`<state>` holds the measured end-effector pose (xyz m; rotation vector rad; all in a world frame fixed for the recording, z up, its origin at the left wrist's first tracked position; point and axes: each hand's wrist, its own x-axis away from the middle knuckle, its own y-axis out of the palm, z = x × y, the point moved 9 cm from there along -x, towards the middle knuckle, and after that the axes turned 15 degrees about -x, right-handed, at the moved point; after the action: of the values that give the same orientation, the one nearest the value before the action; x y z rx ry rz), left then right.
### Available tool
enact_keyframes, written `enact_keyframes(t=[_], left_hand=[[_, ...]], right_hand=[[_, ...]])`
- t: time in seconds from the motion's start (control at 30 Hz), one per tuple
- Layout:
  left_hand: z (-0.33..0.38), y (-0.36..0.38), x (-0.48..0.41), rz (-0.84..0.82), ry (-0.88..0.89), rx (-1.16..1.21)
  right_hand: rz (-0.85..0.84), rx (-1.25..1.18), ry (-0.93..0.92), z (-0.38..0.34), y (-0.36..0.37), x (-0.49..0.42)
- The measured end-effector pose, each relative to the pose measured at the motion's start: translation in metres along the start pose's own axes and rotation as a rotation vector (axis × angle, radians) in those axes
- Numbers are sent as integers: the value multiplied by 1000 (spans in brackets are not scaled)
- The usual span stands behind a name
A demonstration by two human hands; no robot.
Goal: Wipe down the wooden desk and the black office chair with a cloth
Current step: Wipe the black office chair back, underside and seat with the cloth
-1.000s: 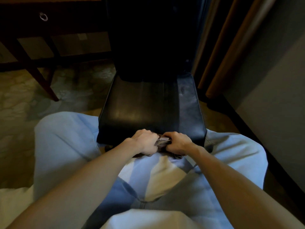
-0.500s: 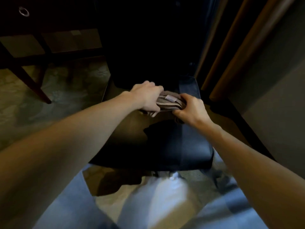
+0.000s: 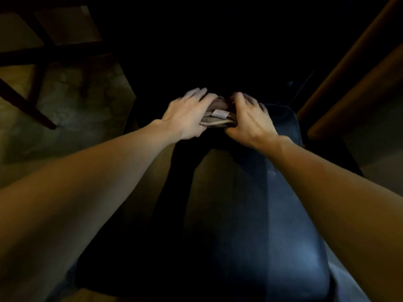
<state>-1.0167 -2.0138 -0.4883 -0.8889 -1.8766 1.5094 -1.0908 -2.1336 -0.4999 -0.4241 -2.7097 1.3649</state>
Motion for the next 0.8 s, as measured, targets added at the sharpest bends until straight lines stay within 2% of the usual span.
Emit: enact_keyframes(t=[0.1, 0.3, 0.53, 0.8], left_hand=[[1, 42, -10, -133, -62, 174], [4, 31, 17, -48, -78, 275], [33, 24, 120, -167, 24, 271], [72, 14, 235, -169, 96, 245]], right_hand=[[-109, -120, 82, 22, 30, -4], [-91, -152, 158, 16, 25, 11], [-196, -172, 255, -21, 42, 122], [-234, -161, 319, -60, 51, 246]])
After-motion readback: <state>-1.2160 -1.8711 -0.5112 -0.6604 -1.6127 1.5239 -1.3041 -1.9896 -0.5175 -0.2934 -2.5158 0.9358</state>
